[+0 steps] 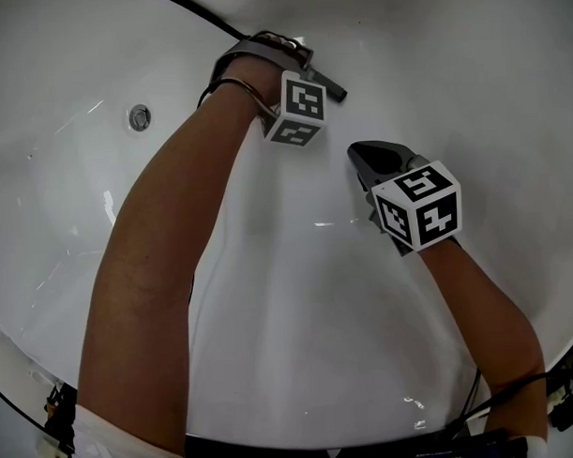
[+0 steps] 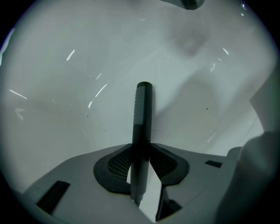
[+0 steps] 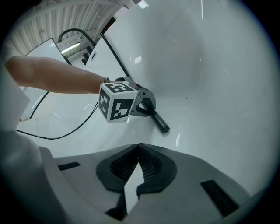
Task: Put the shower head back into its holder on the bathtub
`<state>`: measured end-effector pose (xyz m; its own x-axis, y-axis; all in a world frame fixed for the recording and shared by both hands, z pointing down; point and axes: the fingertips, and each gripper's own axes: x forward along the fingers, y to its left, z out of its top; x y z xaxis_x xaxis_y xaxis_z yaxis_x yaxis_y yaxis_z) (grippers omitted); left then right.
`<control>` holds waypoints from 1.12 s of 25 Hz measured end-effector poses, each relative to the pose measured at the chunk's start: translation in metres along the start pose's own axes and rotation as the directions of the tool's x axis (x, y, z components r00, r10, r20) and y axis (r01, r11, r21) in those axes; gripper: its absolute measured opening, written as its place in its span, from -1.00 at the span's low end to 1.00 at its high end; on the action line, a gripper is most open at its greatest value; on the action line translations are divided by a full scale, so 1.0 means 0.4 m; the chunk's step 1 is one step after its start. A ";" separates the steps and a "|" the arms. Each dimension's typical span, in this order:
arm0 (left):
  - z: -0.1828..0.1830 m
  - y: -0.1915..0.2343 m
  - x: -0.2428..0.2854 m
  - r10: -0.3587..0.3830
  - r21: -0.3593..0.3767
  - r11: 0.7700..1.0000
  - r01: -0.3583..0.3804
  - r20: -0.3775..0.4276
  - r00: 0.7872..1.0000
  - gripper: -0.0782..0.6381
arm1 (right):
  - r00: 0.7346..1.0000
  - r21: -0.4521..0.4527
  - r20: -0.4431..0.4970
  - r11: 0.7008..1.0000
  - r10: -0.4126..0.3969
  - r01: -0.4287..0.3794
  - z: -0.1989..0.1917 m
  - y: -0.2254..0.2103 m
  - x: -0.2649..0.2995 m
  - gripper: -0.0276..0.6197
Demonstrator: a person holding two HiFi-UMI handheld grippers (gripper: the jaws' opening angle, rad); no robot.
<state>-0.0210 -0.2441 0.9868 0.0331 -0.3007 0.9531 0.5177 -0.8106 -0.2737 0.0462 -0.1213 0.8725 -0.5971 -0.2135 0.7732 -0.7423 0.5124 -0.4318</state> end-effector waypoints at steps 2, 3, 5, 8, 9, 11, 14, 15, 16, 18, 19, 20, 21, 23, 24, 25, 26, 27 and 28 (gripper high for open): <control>0.007 0.009 -0.017 0.008 -0.050 0.999 -0.007 0.022 1.000 -0.42 | 1.000 0.003 0.002 1.000 -0.003 0.003 0.001 0.001 -0.007 -0.88; 0.011 0.014 -0.030 0.020 -0.081 0.997 -0.017 0.040 0.999 -0.42 | 1.000 0.008 0.005 1.000 -0.004 0.004 0.005 0.005 -0.012 -0.88; 0.019 0.019 -0.061 0.046 -0.126 0.991 -0.035 0.080 0.996 -0.42 | 1.000 0.031 0.017 1.000 0.002 -0.003 0.019 0.016 -0.027 -0.88; 0.033 0.017 -0.128 0.066 -0.185 0.982 -0.038 0.146 0.987 -0.43 | 0.999 0.077 0.034 0.997 0.020 -0.023 0.034 0.046 -0.065 -0.88; 0.032 0.019 -0.159 0.074 -0.210 0.977 -0.038 0.165 0.984 -0.43 | 0.999 0.080 0.033 0.996 0.023 -0.025 0.038 0.059 -0.081 -0.88; 0.019 0.037 -0.233 0.109 -0.277 0.960 -0.053 0.193 0.975 -0.43 | 0.999 0.077 0.035 0.997 0.020 -0.023 0.053 0.087 -0.114 -0.88; 0.001 0.089 -0.374 0.197 -0.407 0.909 -0.088 0.235 0.952 -0.43 | 0.998 0.111 0.060 0.994 0.005 -0.012 0.085 0.119 -0.175 -0.88; -0.001 0.108 -0.426 0.229 -0.451 0.887 -0.095 0.251 0.940 -0.43 | 0.997 0.130 0.073 0.991 -0.001 -0.008 0.096 0.129 -0.198 -0.88; -0.002 0.126 -0.482 0.262 -0.493 0.864 -0.102 0.267 0.927 -0.43 | 0.996 0.151 0.088 0.989 -0.008 -0.005 0.108 0.141 -0.222 -0.88; -0.006 0.165 -0.599 0.330 -0.563 0.817 -0.122 0.285 0.900 -0.43 | 0.993 0.185 0.117 0.983 -0.020 -0.002 0.132 0.169 -0.273 -0.88; -0.011 0.186 -0.659 0.367 -0.596 0.791 -0.135 0.287 0.885 -0.43 | 0.991 0.194 0.132 0.981 -0.023 -0.003 0.146 0.187 -0.298 -0.88; -0.020 0.208 -0.720 0.407 -0.632 0.760 -0.149 0.286 0.867 -0.43 | 0.989 0.194 0.147 0.981 -0.024 -0.005 0.163 0.205 -0.323 -0.88; -0.031 0.231 -0.782 0.450 -0.671 0.724 -0.162 0.281 0.848 -0.43 | 0.986 0.187 0.162 0.982 -0.024 -0.006 0.182 0.225 -0.347 -0.88; -0.054 0.272 -0.911 0.533 -0.741 0.645 -0.184 0.265 0.803 -0.43 | 0.982 0.167 0.188 0.986 -0.021 -0.011 0.218 0.266 -0.393 -0.88; -0.063 0.287 -0.979 0.572 -0.769 0.609 -0.194 0.256 0.779 -0.43 | 0.980 0.161 0.199 0.987 -0.018 -0.014 0.236 0.288 -0.417 -0.88; -0.073 0.299 -1.047 0.608 -0.794 0.573 -0.204 0.245 0.755 -0.43 | 0.978 0.158 0.210 0.987 -0.015 -0.018 0.253 0.310 -0.441 -0.88; -0.083 0.307 -1.114 0.641 -0.820 0.534 -0.208 0.232 0.731 -0.43 | 0.975 0.157 0.220 0.987 -0.012 -0.023 0.269 0.333 -0.466 -0.88; -0.094 0.312 -1.180 0.672 -0.846 0.492 -0.208 0.217 0.708 -0.43 | 0.974 0.158 0.228 0.987 -0.009 -0.028 0.284 0.355 -0.491 -0.88; -0.107 0.315 -1.242 0.699 -0.870 0.449 -0.204 0.199 0.687 -0.43 | 0.972 0.160 0.235 0.986 -0.006 -0.033 0.296 0.377 -0.518 -0.88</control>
<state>-0.0090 -0.2182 0.4732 0.5551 -0.6729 0.4890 -0.5185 -0.7396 -0.4291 0.0219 -0.0983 0.5921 -0.6477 -0.4060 0.6447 -0.7613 0.3791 -0.5261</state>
